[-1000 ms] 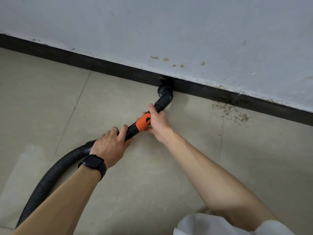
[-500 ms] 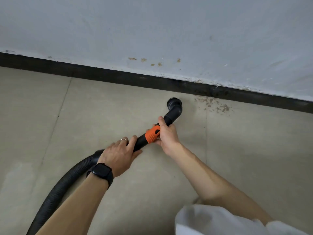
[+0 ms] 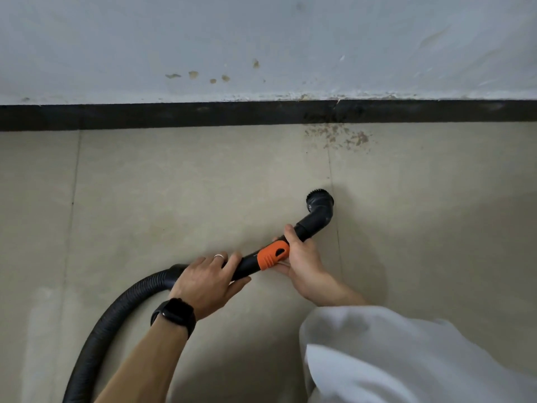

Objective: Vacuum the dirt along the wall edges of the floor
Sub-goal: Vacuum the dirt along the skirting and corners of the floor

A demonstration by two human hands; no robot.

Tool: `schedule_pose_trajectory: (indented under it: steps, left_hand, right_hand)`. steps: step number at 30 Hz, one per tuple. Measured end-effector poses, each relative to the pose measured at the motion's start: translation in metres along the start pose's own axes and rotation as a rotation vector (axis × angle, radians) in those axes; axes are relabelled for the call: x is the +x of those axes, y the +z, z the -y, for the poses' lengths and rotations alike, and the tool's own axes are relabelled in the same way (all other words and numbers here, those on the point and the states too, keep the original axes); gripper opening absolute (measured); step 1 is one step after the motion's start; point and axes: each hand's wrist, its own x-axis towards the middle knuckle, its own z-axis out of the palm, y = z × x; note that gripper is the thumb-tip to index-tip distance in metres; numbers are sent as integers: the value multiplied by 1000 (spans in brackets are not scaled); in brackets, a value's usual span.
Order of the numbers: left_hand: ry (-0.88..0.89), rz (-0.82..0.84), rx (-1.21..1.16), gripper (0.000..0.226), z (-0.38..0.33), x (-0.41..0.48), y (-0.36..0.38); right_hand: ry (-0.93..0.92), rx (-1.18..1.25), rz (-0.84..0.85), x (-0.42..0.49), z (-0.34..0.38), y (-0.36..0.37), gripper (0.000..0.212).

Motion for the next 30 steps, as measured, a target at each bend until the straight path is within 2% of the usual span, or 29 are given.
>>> schedule_pose_trajectory:
  steps: [8,13,20,25,30]
  left_hand:
    - [-121,-4,-78,46,-12,29,4]
    - [-151,-18,-80,46,-11,39,4]
    - [-178,-37,-83,46,-3,53,0]
    - [-189,-38,-72,46,-3,64,-2]
    - [-185,-40,-45,44,-4,77,-2]
  right_hand:
    - [-68,-56,34,21,38,6,32]
    - [-91,-91,90,28,55,13,20]
    - [-113,-99,113,34,71,28,28]
    - [-125,-93,113,36,82,30,24]
    - [-140,-87,101,41,92,31,32]
